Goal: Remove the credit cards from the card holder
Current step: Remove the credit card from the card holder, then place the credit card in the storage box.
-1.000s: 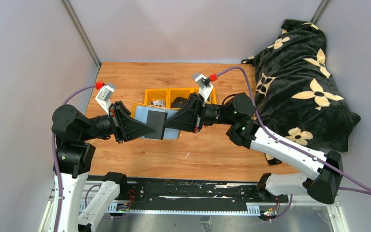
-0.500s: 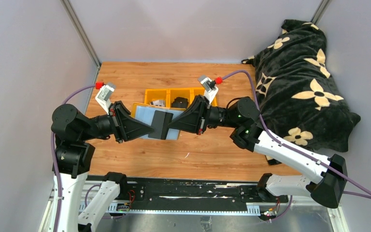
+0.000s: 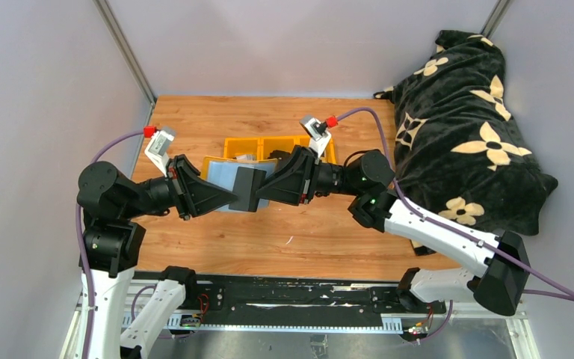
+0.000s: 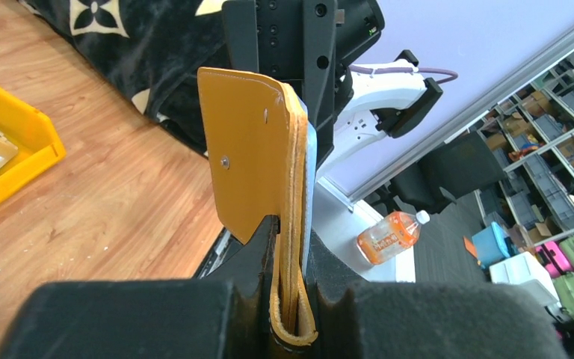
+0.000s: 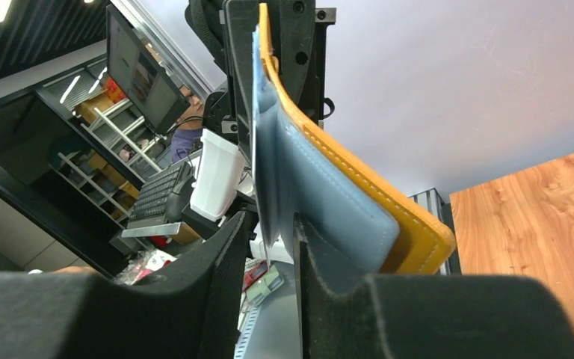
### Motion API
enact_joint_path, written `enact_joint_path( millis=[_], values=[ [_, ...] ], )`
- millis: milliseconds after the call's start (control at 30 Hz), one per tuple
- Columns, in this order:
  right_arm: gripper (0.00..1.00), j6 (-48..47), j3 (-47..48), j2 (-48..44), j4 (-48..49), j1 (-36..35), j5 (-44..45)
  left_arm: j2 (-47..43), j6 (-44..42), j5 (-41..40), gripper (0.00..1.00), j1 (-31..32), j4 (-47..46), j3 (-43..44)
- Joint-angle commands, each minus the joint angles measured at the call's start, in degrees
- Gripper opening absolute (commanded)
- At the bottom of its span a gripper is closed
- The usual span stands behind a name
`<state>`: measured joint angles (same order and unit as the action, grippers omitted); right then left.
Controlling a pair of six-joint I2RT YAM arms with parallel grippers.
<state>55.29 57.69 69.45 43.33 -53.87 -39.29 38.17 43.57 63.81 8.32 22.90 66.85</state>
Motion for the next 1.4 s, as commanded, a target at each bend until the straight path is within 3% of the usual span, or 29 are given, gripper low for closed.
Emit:
enact_joint_path(
  millis=[0,67,133,467,667,900,1000,1167,1367],
  values=[
    [0.25,2.1,2.5,1.9,4.5,0.5,-1.3,-0.2,-1.9,-0.3,0.00,-0.1,0.8,1.8],
    [0.07,1.9,2.5,1.9,4.1,0.7,-2.0,-0.2,-2.2,-0.3,0.00,-0.1,1.1,2.0],
    [0.00,1.2,1.3,0.7,3.2,1.2,-1.9,-0.1,-2.8,-0.1,0.00,-0.1,1.6,2.4],
    [0.00,-1.1,-7.1,-11.1,-4.6,9.8,-2.6,0.6,-6.2,0.3,0.00,-0.1,4.1,4.0],
    [0.00,-12.9,-5.0,-18.0,-31.0,20.7,-1.4,-0.6,-12.6,1.7,0.00,-0.1,5.1,4.9],
    [0.00,-25.2,-2.9,-15.1,-49.5,29.0,3.7,-5.2,-29.4,4.3,0.00,-0.1,9.6,6.0],
    [0.00,-31.2,-1.0,-10.4,-55.2,29.5,8.5,-7.9,-44.9,4.6,0.00,-0.1,15.9,6.7],
    [0.00,-35.1,2.0,-2.7,-57.0,29.6,12.6,-14.9,-63.4,2.4,0.00,-0.1,17.1,2.5],
    [0.00,-38.5,5.3,6.0,-57.1,29.6,16.5,-17.2,-70.2,2.3,0.00,-0.1,17.9,1.5]
  ],
)
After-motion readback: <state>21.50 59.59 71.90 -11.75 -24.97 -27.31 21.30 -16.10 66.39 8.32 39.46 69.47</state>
